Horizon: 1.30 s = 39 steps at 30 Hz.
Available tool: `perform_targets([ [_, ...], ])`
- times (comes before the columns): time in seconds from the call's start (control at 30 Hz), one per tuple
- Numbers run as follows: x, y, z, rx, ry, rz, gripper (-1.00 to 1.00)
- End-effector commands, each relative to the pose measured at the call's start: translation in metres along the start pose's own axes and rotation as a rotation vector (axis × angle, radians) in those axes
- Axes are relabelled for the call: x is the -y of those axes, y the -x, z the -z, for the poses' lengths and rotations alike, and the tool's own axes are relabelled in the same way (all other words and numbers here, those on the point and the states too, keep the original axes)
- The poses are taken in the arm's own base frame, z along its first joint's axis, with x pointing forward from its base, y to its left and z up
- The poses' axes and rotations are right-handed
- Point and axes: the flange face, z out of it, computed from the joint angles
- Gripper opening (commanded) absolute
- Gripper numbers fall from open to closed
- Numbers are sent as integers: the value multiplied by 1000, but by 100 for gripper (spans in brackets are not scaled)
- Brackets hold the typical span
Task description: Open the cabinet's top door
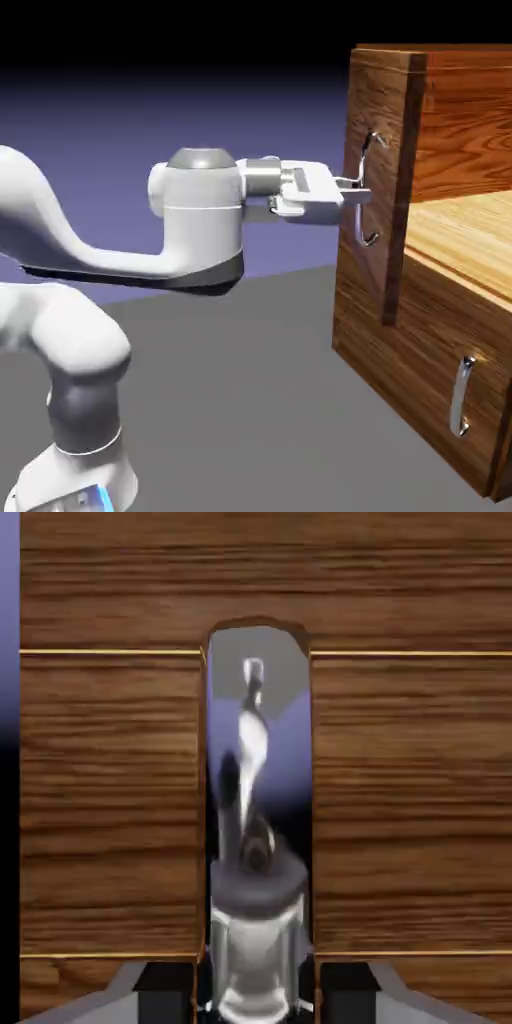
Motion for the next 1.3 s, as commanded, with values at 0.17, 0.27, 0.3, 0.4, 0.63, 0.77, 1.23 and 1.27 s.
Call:
perform_targets([
  [0.17, -13, -13, 49, 75, -75, -1, -100],
  [0.27, -20, -20, 69, 107, -108, -1, -100],
  [0.3, -22, -22, 75, 117, -118, -1, -100],
  [0.4, -29, -29, 94, 148, -149, -1, -100],
  [0.63, -48, -48, 136, 220, -221, 0, -100],
  [0.77, -60, -60, 158, 261, -262, 0, -100],
  [1.23, -123, -122, 243, 440, -441, 0, -100],
  [1.27, -129, -129, 250, 458, -459, 0, -100],
])
